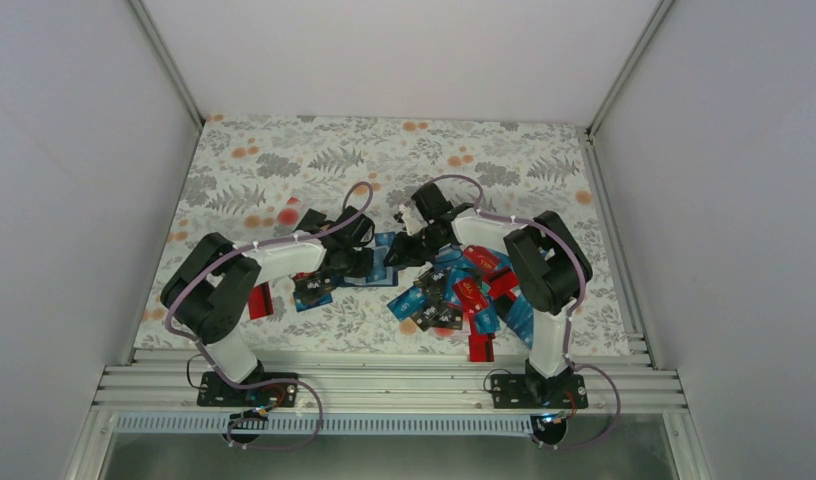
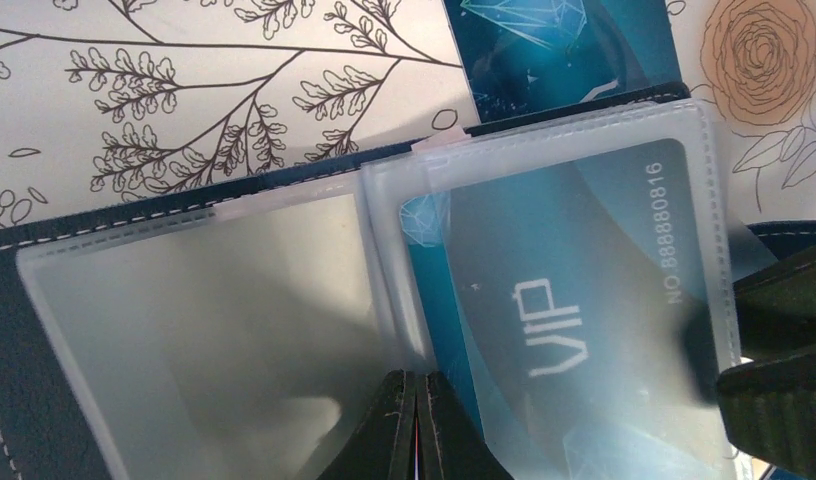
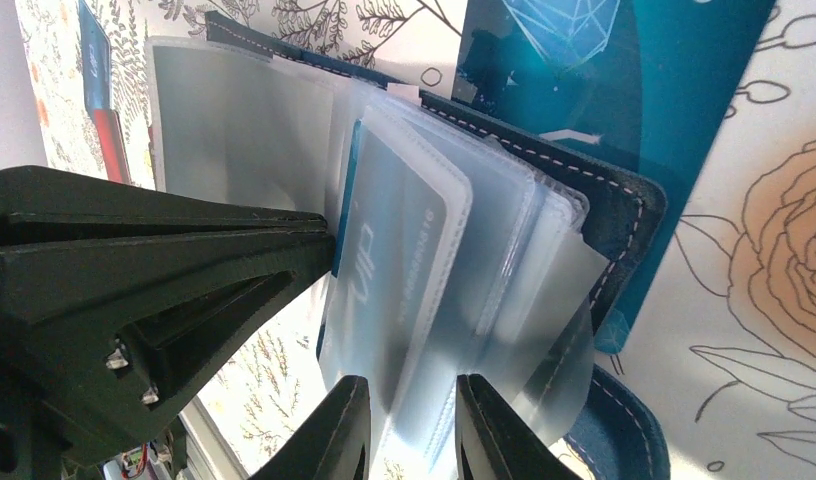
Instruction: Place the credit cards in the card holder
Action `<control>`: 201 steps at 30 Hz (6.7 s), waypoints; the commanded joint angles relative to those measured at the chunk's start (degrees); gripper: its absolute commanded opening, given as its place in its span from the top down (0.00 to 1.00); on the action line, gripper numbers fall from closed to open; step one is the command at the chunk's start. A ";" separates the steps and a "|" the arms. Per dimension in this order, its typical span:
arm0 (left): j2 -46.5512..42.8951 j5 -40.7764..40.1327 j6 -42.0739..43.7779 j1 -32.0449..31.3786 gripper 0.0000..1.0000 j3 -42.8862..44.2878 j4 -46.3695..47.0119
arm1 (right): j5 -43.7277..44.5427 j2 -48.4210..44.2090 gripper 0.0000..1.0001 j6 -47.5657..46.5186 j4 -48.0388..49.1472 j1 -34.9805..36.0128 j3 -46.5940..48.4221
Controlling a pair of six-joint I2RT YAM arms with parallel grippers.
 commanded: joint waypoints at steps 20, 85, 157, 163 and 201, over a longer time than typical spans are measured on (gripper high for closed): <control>1.25 0.91 -0.36 0.11 0.98 -1.47 1.13 | -2.85 1.40 0.76 -0.39 0.93 -0.24 2.51; -29.62 -10.31 -4.14 3.51 0.98 -4.93 -17.86 | -7.83 20.17 0.39 2.06 -4.72 10.61 28.79; 21.94 17.73 0.44 -24.28 0.98 28.69 1.19 | 22.84 -49.13 0.27 15.06 -18.70 -23.08 -39.67; 22.62 16.73 1.03 -24.27 0.98 29.77 0.69 | 20.68 -49.95 0.27 14.64 -17.60 -22.98 -43.32; 28.14 20.44 -0.49 -23.37 0.98 27.14 5.23 | 4.83 -52.24 0.69 11.94 -13.27 -23.02 -45.71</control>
